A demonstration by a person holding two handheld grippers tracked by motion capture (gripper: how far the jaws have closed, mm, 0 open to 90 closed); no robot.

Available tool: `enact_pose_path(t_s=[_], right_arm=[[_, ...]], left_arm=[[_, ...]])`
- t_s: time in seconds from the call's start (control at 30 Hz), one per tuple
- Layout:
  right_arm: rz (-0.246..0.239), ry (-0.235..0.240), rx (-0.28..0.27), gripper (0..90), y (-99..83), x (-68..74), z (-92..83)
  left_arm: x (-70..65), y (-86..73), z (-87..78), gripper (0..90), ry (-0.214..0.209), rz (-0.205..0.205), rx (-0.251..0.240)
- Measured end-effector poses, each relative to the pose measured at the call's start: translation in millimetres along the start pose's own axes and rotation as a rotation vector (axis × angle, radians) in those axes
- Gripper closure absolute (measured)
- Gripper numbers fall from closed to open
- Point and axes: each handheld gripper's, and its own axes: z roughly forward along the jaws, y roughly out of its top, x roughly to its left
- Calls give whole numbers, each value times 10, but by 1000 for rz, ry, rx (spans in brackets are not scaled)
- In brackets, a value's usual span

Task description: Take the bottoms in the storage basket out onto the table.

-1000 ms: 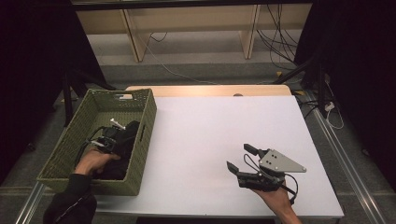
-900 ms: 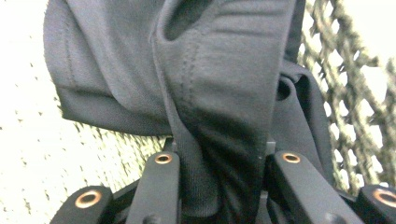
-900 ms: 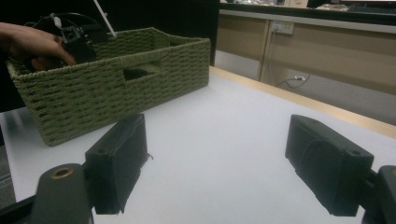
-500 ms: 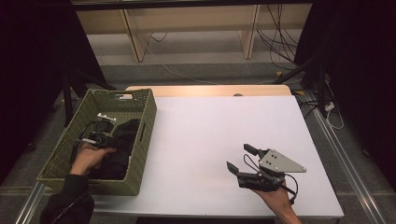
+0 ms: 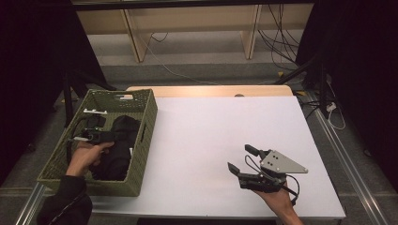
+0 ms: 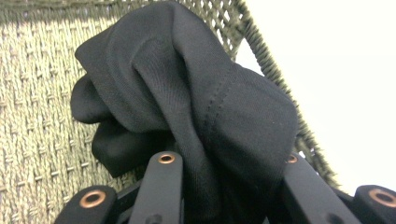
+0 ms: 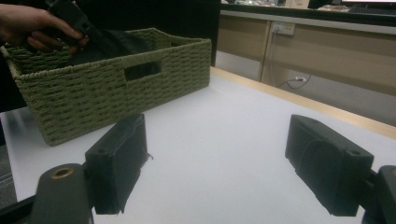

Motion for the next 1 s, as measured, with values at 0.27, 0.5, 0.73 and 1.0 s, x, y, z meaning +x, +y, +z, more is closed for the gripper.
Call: enact_pose_path(t_s=[0.27,0.5,0.73,1.0], right_arm=[[3,0,-2,217,1,1,-1],[4,0,-1,217,1,3,-2],[4,-1,-1,217,2,3,-3],[5,-1,-1,216,2,3,-3]], left_arm=[[-47,47,-119,734,-22,-13,-84],[-62,71,-217,738,-46,-39,-154],[-88,87,-275,738,-52,-44,-197],[-117,102,-336,738,-47,-40,-237]])
